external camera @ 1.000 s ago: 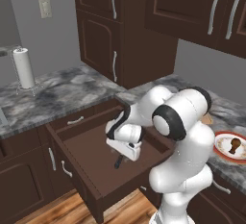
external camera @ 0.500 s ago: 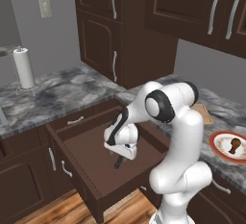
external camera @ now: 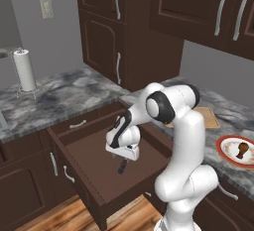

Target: Pick up the knife from the drawer and place it on the cutting board. Then place the meat from the plate to the cutting board.

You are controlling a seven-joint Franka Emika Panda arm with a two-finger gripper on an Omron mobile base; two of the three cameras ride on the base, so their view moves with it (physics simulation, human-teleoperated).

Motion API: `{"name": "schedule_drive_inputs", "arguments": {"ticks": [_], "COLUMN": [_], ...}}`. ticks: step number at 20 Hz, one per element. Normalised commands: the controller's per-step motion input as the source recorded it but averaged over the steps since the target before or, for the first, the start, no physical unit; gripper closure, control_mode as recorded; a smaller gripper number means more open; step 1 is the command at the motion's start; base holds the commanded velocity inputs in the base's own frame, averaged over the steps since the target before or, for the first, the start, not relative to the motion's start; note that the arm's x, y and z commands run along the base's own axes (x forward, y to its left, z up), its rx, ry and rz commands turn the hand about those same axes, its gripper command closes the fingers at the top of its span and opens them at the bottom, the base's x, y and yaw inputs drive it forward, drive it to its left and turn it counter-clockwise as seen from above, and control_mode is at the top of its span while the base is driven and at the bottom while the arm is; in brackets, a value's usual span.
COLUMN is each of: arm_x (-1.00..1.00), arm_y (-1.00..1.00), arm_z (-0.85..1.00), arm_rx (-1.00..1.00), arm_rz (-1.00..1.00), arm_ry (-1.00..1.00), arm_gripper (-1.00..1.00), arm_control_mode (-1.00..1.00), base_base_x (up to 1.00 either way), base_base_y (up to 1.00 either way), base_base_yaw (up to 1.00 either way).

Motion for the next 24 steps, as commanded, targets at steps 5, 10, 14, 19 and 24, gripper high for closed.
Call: {"name": "schedule_drive_inputs", "arguments": {"ticks": [5, 10, 14, 19, 24], "arm_x": [0.02, 0.00, 0.00, 0.00, 0.02], "arm_y": [-0.03, -0.05, -0.07, -0.06, 0.00], "arm_z": [-0.12, -0.14, -0.17, -0.22, -0.30], "arm_rx": [0.00, 0.00, 0.00, 0.00, -0.02], "arm_rz": [0.07, 0.08, 0.09, 0.08, 0.04], "arm_ry": [0.00, 0.00, 0.02, 0.01, 0.02], "arm_gripper": [-1.00, -1.00, -1.00, -1.00, -1.00], "arm_control_mode": [-1.00, -1.00, -1.00, -1.00, -1.00], "base_base_x": [0.00, 0.00, 0.00, 0.00, 0.00], "base_base_y": [0.00, 0.00, 0.00, 0.00, 0.00], "base_base_yaw": [0.00, 0.00, 0.00, 0.00, 0.00]}}
